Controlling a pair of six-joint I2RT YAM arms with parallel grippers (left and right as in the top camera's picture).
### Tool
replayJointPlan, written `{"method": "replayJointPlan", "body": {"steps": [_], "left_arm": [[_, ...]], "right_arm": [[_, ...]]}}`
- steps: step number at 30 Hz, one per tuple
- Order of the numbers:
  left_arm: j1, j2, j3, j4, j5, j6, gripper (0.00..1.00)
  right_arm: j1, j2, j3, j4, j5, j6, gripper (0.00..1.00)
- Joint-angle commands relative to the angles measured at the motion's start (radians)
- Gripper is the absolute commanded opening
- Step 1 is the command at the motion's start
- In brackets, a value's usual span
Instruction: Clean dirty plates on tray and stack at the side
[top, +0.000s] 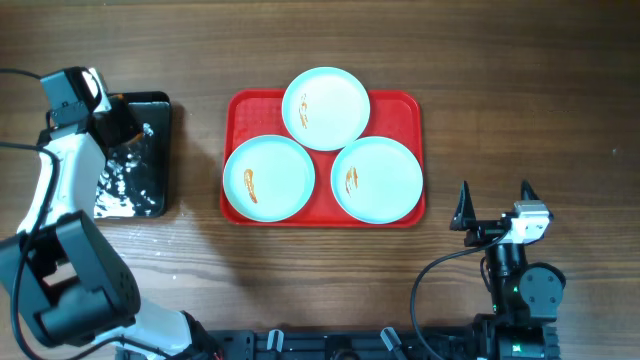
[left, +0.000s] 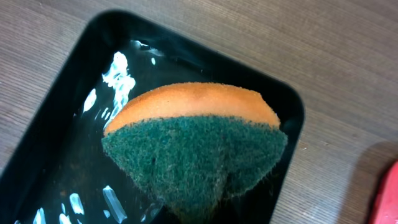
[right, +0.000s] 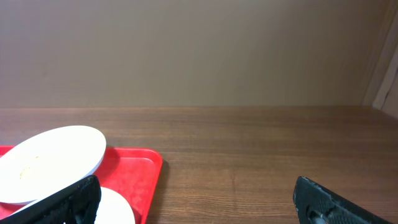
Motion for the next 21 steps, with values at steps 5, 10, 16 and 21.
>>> {"method": "replayJointPlan", "body": {"steps": [5,10,16,21], "left_arm": [[0.001,-0.216,0.068,0.032,0.02,0.016,0.04],[0.01,-0.08,-0.018,0.012,-0.029,0.016,0.04],[0.007,-0.1,0.009,0.009,-0.019,0.016,0.04],[-0.02,-0.286,0.063,0.055,0.034,0.016,0.04]], "right_arm": [[-0.003,-0.009,-0.001,0.002,0.014,0.02,1.0],[-0.003,-0.009,-0.001,0.002,0.014,0.019,1.0],[-0.003,-0.009,-0.001,0.002,0.014,0.02,1.0],[-0.003,-0.009,-0.001,0.002,0.014,0.019,1.0]]}}
